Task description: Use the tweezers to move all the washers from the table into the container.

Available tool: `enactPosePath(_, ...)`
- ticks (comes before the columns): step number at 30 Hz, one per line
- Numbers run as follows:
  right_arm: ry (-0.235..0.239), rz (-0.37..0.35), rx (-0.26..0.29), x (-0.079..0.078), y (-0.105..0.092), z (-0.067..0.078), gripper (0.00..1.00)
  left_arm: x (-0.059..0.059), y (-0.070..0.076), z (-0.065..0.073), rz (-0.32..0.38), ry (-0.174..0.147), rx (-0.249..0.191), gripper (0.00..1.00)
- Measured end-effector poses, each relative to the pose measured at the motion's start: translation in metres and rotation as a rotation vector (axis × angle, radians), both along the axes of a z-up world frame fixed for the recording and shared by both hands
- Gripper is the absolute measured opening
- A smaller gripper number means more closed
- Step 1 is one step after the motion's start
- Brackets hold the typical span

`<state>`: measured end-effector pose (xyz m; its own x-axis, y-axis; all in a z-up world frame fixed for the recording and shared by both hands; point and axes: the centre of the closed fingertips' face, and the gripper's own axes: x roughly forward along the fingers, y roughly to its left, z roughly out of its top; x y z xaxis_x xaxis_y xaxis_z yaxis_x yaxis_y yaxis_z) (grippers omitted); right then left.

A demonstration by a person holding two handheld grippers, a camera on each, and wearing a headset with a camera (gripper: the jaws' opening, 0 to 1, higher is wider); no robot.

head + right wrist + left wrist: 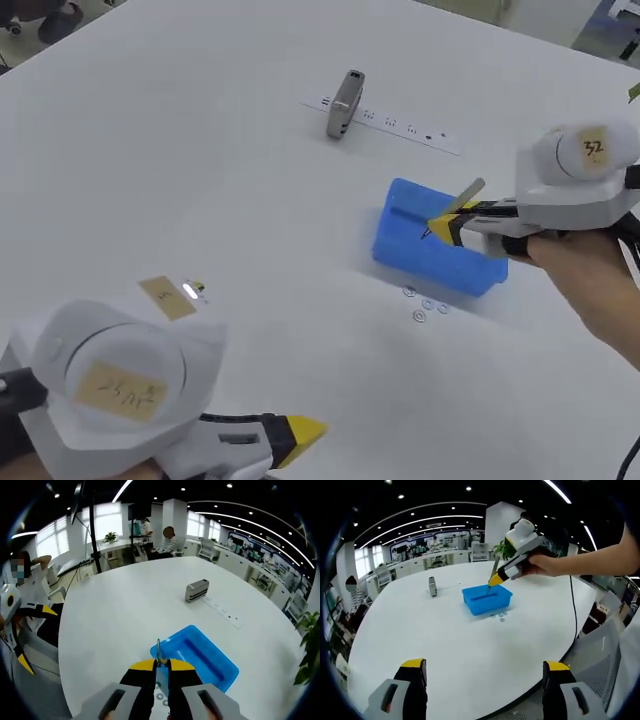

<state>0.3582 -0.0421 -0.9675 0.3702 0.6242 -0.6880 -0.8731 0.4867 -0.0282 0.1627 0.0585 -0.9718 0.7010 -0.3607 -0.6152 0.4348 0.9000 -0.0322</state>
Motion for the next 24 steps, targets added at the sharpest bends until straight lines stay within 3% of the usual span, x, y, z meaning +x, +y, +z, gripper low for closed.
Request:
enactPosePath(4,0.012,-0.003,0.008,-0.012,-0.005,-0.004,0.04,0.0,0.0,0.0,0.001,-0.002,0.0,0.98)
enactPosePath(11,0.042,-0.032,0.0,-0.027,-0.018,-0.023,0.04,0.0,0.0,-0.001,0.001,0.002,-0.002,0.98)
enactPosePath(24,0.11,-0.065,-0.028,-0.038,-0.031,-0.058,0.05,0.001,0.0,-0.007,-0.004,0.022,0.007,0.98)
